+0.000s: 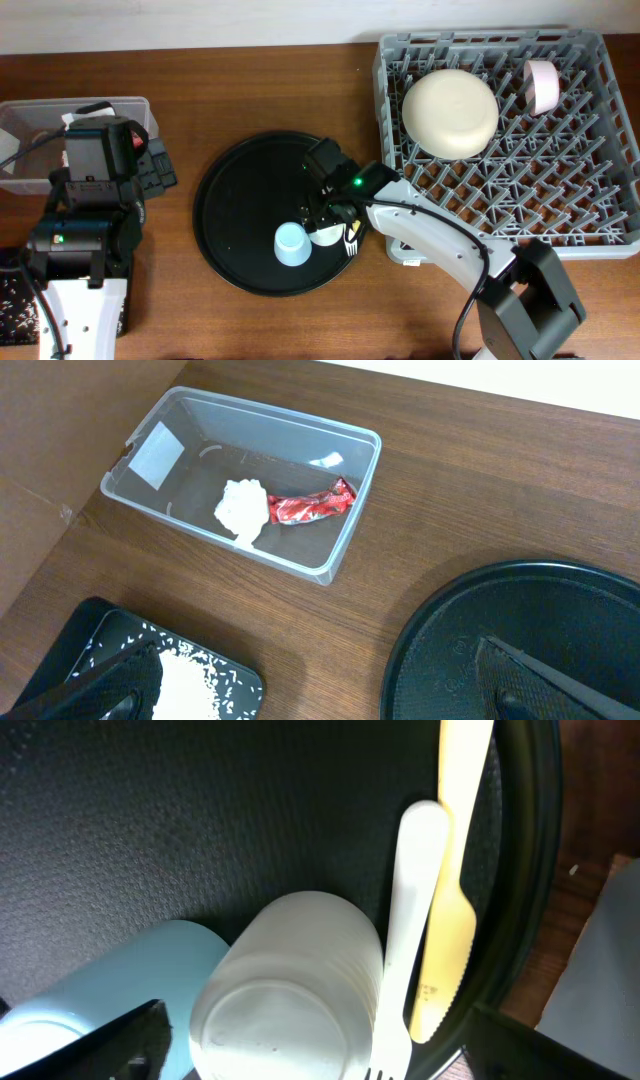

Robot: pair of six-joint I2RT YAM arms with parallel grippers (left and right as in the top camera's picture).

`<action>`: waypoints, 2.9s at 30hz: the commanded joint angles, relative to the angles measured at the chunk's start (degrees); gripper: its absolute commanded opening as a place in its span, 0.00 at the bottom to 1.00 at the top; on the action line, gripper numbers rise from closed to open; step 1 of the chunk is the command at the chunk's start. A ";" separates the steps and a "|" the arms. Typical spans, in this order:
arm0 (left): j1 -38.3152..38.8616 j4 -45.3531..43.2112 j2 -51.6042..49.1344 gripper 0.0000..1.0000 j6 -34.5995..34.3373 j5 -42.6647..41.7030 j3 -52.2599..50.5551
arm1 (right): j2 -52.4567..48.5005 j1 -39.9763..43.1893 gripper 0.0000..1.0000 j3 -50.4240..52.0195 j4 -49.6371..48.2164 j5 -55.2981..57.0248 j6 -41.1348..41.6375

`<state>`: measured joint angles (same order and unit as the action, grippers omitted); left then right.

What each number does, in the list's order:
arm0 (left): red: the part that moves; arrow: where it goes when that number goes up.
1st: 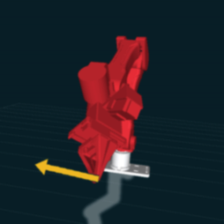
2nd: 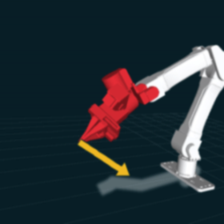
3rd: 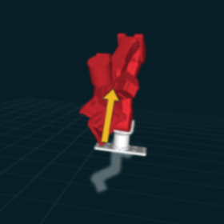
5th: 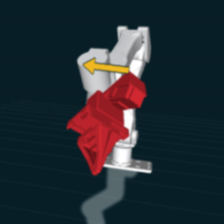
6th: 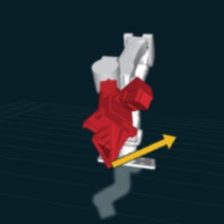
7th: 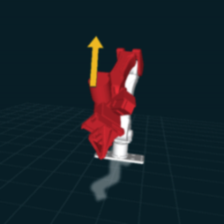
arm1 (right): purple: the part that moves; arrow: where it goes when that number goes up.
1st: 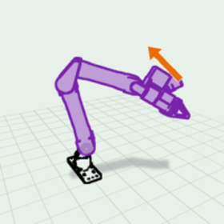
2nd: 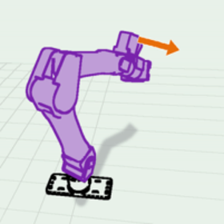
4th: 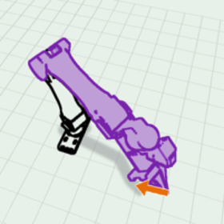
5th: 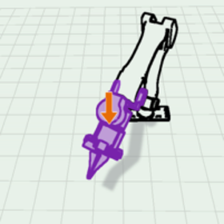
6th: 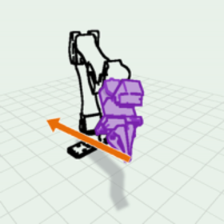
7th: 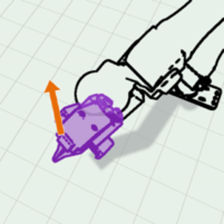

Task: Sort waste into correct bins and load items into the dishwasher rack
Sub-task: 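Reach the right gripper to the white cup and grasp it, then carry the white cup with the right gripper over the rack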

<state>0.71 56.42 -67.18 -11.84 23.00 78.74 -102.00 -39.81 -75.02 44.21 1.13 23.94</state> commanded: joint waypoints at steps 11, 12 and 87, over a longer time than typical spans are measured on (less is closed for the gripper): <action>-0.24 0.09 0.39 0.99 -0.55 0.81 0.17 | -2.71 -0.37 0.93 1.05 -1.49 -1.14 0.59; -0.24 0.09 0.39 0.99 -0.55 0.81 0.17 | -3.54 -0.37 0.93 1.05 -1.79 -1.09 0.59; -0.24 0.09 0.39 0.99 -0.55 0.81 0.17 | -4.13 35.08 0.31 -26.64 38.27 4.09 -7.41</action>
<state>0.71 56.45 -67.18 -11.84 23.00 78.74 -106.30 -5.02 -103.04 82.26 3.55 16.45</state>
